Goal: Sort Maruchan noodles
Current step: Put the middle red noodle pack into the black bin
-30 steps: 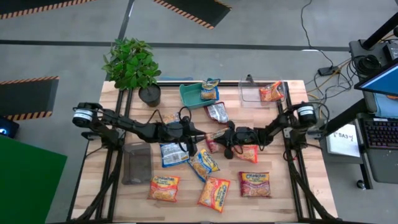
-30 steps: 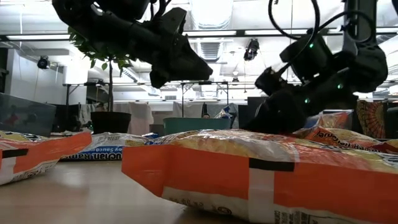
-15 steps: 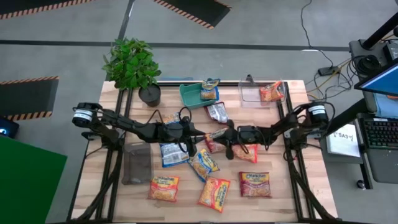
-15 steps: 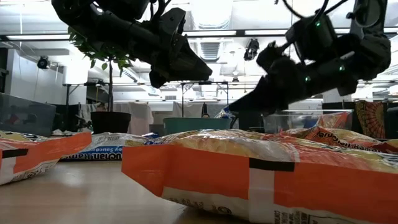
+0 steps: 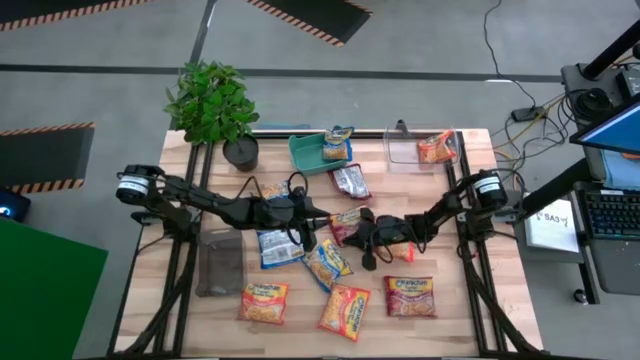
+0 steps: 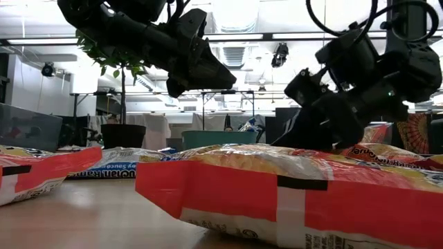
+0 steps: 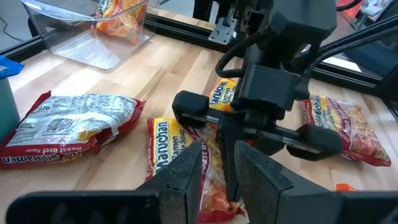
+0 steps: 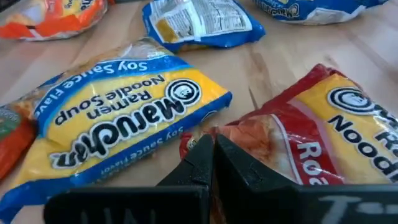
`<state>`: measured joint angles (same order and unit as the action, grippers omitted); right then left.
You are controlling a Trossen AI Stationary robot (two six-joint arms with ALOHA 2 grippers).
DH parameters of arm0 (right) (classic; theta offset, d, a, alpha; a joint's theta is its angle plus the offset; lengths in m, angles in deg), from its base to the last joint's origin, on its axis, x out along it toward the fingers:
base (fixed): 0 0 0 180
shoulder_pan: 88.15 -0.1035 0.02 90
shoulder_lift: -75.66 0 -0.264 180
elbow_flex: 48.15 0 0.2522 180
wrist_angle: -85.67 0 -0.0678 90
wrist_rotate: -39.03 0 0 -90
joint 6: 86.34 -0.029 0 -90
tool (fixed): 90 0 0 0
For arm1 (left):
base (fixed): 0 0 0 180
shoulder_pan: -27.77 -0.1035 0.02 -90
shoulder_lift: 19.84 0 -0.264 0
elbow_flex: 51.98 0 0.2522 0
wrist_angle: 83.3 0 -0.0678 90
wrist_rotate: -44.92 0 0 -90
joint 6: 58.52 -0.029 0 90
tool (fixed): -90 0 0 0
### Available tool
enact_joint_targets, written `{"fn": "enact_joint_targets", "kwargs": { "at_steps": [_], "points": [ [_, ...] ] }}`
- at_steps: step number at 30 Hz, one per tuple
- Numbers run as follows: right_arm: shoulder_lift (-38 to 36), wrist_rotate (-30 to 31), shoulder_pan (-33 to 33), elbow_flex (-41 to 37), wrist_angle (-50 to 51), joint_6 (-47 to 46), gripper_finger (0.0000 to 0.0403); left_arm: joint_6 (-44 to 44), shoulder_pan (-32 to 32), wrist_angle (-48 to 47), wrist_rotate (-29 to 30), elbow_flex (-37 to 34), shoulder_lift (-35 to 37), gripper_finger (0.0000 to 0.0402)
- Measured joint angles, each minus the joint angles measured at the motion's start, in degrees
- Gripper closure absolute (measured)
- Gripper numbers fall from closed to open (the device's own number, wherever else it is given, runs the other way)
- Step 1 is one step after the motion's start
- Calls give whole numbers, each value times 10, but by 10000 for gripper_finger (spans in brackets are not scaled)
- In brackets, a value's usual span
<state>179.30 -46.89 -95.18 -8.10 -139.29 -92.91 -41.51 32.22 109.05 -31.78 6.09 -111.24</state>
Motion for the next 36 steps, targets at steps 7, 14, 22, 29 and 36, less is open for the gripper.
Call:
{"fn": "enact_joint_targets", "kwargs": {
  "at_steps": [7, 14, 22, 29, 36],
  "points": [
    [-30, 4, 6, 26, 2, 31, 394, 0, 0, -4, -7, 0, 5, 322],
    [-39, 27, 45, 55, 49, 52, 394, -14, 1, -9, -10, 0, 32, 322],
    [18, 35, 68, 64, 51, 44, 394, -19, 1, -12, -9, 0, 49, 322],
    [31, 35, 77, 100, 48, 46, 394, -21, 1, -13, -9, 0, 49, 322],
    [-40, 25, 78, 114, 129, 77, 394, -15, 7, -17, -9, 0, 52, 322]
  ]
}}
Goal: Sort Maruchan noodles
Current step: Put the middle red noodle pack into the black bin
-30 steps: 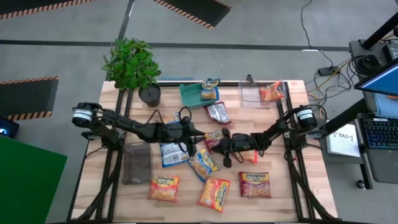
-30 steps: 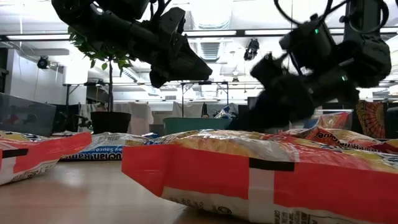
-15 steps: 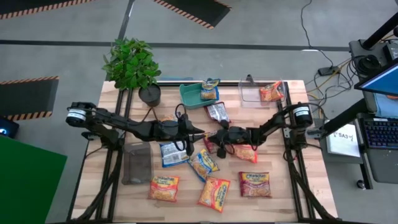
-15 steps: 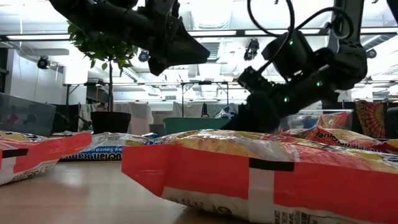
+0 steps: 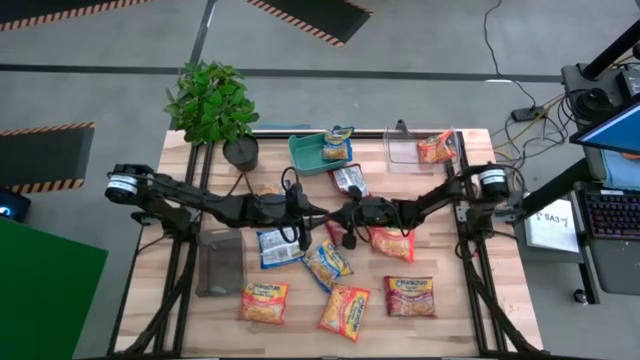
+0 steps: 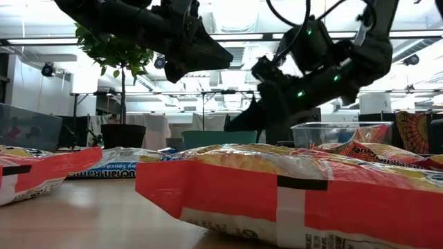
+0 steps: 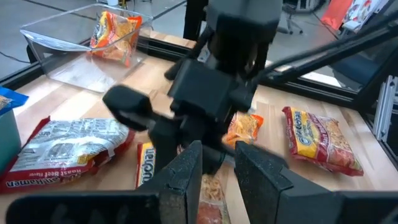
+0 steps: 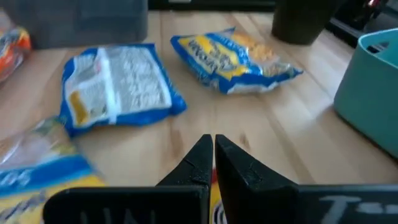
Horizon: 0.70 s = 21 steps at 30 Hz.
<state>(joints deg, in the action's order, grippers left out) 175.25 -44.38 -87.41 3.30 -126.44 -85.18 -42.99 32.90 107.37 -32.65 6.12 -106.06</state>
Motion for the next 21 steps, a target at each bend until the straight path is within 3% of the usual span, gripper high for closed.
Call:
{"fn": "enact_joint_targets", "kwargs": {
  "at_steps": [4, 9, 15, 21],
  "points": [
    [-47, -21, -3, -22, 69, -1, 394, 0, 7, -5, 0, 0, 0, 322],
    [-51, -23, -6, -79, 12, -21, 394, 0, 8, -5, 0, 0, 0, 322],
    [25, -21, -6, -118, -145, -47, 394, -2, 8, -3, 0, 0, 0, 322],
    [126, -17, -6, -67, -202, -76, 394, -2, 8, 0, 0, 0, 0, 322]
  ]
}}
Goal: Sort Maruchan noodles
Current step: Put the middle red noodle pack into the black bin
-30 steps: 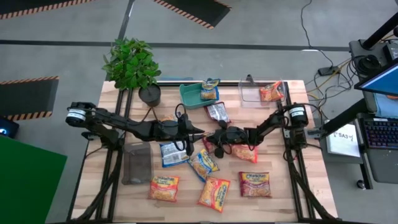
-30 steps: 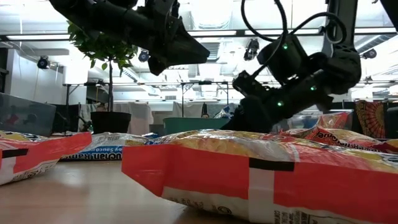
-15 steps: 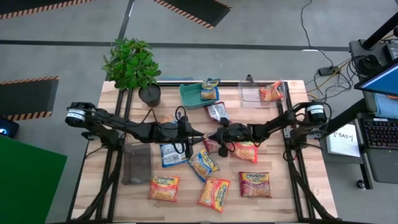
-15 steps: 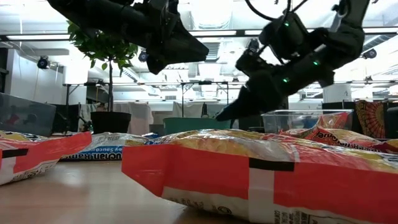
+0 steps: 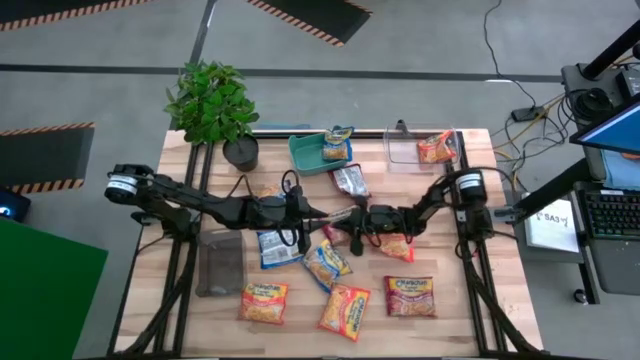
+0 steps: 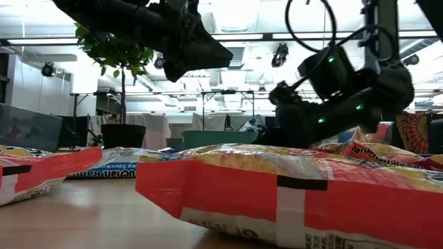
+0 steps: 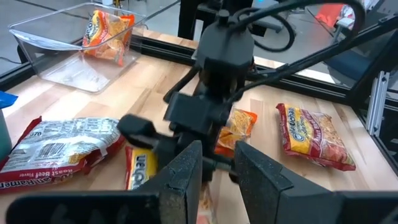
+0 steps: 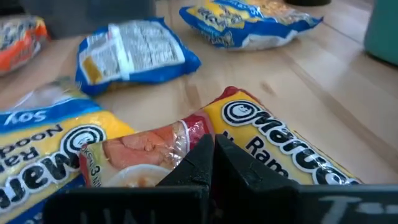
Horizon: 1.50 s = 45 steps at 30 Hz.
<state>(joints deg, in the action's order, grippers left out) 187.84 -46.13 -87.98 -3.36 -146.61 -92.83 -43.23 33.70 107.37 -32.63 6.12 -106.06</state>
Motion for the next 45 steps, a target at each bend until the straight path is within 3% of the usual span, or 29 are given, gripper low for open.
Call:
{"fn": "enact_joint_targets", "kwargs": {
  "at_steps": [5, 15, 22, 28, 38, 45],
  "points": [
    [1, -3, 5, 40, 22, 9, 394, 2, 0, 0, 0, 0, 0, 322],
    [-149, -4, 8, 47, 192, 66, 394, 2, 1, -21, 0, 0, 0, 322],
    [-205, -4, 5, 11, 224, 65, 394, 2, 1, -28, 0, 0, 0, 322],
    [-183, -4, 5, -30, 188, 39, 394, 2, 1, -30, 0, 0, 0, 322],
    [-82, -2, 5, -33, 120, 10, 394, 2, 1, -30, 0, 0, 0, 322],
    [-90, -3, 5, -32, 102, 4, 394, 2, 3, -31, 0, 0, 0, 322]
  ]
}}
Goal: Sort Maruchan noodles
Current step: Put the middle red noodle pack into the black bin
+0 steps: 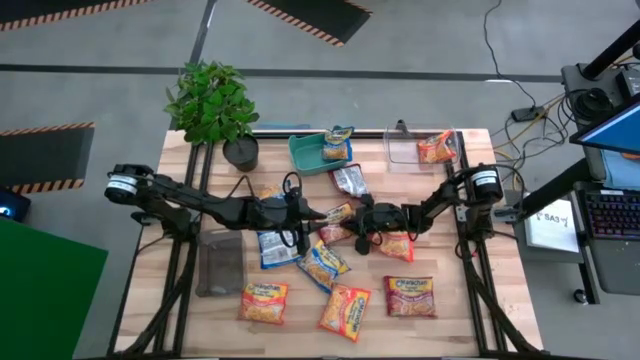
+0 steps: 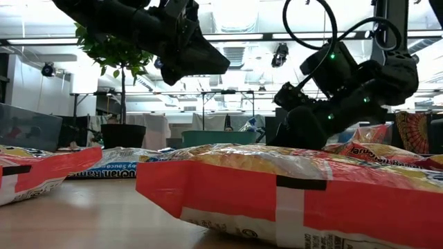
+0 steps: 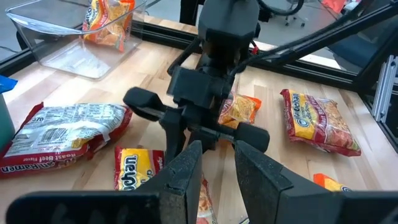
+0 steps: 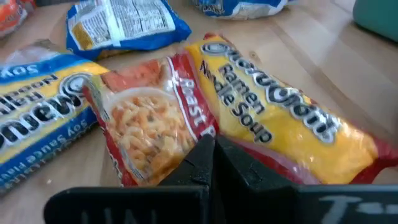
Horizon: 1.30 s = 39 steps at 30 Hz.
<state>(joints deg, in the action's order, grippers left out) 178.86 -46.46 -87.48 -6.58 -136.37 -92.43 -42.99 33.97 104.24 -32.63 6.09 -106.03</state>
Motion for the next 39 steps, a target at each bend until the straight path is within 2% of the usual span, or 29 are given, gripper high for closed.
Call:
{"fn": "enact_joint_targets", "kwargs": {
  "at_steps": [8, 25, 30, 39],
  "points": [
    [-6, -7, -16, 34, -7, 2, 394, 0, 0, -1, 0, 0, 0, 322],
    [64, -6, -42, 74, -14, -4, 394, 0, 0, 3, 0, 0, 0, 322],
    [26, -16, -42, 63, 4, 17, 394, 5, 0, 7, 4, 0, 0, 322],
    [-123, -17, -42, 14, 38, 81, 394, 30, 0, 14, 37, 0, -4, 322]
  ]
}}
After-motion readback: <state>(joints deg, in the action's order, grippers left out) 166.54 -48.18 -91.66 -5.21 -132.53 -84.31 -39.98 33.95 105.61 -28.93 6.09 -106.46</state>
